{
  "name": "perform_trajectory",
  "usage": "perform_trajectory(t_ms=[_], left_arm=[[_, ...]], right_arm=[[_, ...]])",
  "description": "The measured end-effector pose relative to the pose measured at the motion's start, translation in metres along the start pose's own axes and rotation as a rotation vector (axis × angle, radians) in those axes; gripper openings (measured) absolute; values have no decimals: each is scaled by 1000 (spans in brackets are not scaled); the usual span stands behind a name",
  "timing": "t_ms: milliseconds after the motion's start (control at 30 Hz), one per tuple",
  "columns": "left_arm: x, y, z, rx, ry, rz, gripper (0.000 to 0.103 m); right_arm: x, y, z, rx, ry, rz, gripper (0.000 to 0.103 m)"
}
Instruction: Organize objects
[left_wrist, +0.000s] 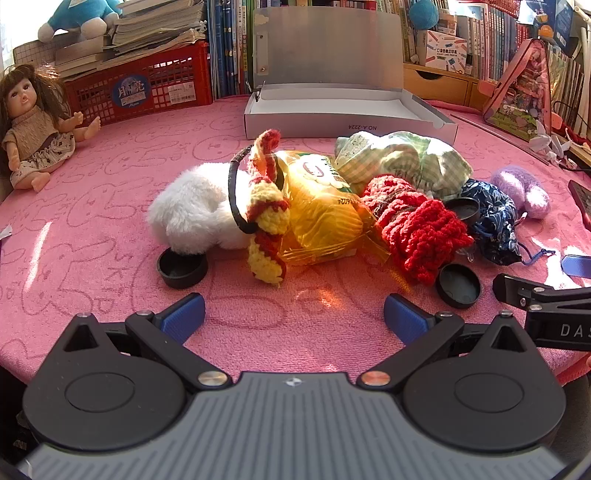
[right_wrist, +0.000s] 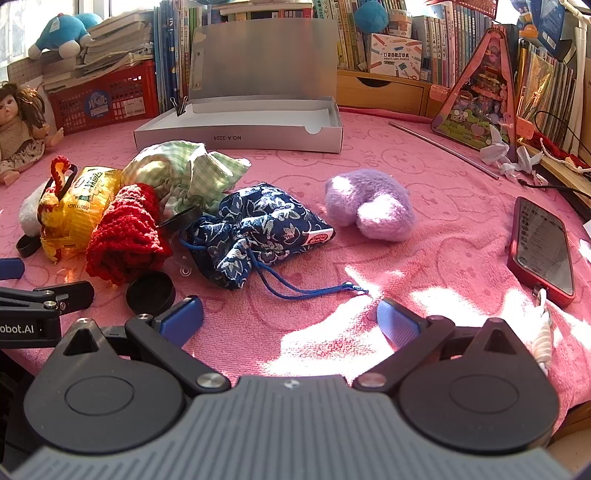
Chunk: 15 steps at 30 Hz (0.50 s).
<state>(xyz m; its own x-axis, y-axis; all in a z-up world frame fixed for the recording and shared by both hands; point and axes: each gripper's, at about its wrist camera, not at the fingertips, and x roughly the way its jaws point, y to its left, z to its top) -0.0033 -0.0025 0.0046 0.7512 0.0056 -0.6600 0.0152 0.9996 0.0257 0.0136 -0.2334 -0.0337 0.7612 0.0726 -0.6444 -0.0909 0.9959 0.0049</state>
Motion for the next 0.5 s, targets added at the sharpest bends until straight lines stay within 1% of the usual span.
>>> perform_trajectory(t_ms=[133,233,333,433,500], left_arm=[[-1,2,0,0,-4,-3,103],[-2,5,2,-15,19,-2,103],[-8,3,1,20,-11,5,103],[-15,0,1,56,-54,-8,102],[-22,-1,2,50,-84,-44,94]], right_arm=[[-4,-5,0,43,-15,19,103],[-7,-10,0,79,-23,41,103],[-9,-12,2,100,-32,53,101],[-10,-10,4,93,-46,62,99],[-11,-8,6,79,-55,52,98]])
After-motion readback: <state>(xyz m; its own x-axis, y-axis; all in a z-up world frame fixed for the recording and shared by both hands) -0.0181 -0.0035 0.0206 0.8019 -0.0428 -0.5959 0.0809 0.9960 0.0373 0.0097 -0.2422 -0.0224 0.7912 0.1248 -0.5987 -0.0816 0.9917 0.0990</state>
